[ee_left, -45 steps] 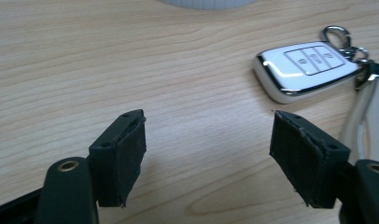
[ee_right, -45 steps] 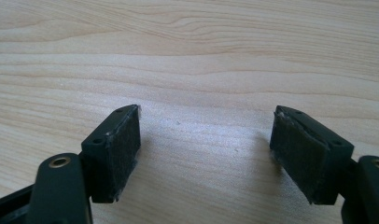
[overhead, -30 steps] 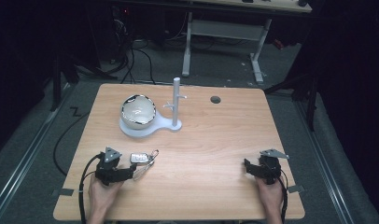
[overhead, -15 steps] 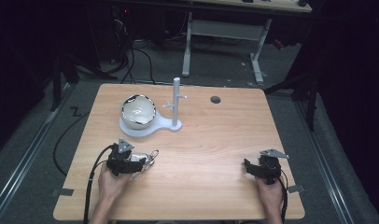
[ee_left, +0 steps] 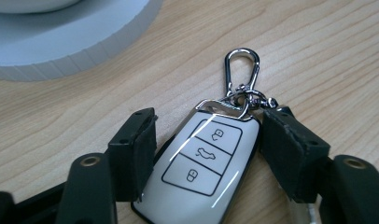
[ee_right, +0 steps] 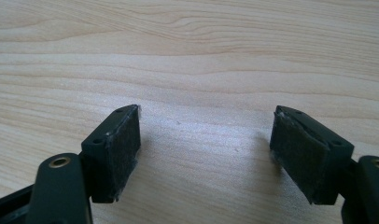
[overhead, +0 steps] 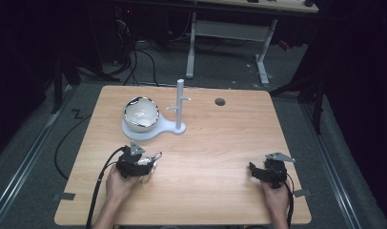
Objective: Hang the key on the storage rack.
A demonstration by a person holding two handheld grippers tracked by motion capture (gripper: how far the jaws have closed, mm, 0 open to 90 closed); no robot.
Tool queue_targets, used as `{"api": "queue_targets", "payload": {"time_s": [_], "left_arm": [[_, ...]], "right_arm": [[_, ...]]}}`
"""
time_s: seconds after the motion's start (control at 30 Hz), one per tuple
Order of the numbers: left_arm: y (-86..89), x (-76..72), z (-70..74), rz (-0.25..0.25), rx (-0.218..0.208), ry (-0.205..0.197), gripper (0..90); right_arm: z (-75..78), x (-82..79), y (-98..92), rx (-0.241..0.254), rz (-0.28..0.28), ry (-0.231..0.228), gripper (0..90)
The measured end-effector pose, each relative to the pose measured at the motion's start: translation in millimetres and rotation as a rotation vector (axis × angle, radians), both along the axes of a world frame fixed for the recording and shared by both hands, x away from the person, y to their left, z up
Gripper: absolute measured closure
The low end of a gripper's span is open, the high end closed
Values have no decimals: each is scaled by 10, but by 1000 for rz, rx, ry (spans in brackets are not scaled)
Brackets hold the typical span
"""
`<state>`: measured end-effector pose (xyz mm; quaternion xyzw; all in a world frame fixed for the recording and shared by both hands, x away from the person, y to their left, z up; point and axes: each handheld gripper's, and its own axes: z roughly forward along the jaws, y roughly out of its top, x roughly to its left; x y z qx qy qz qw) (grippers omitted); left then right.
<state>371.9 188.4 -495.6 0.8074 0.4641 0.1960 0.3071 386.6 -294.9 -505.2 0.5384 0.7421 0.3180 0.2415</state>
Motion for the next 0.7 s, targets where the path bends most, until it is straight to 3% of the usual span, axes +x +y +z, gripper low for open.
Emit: {"api": "queue_targets", "payload": {"time_s": [0.17,0.23,0.47,0.7], "left_arm": [[1,14,-12,1,-21,4,409],[-1,15,-11,3,-31,2,492],[4,11,8,-8,-23,8,514],[27,-25,111,-8,-58,-27,524]], "right_arm": [[0,0,0,0,0,0,246],[0,0,0,0,0,0,246],[0,0,0,0,0,0,246],[0,0,-1,0,0,0,246]]}}
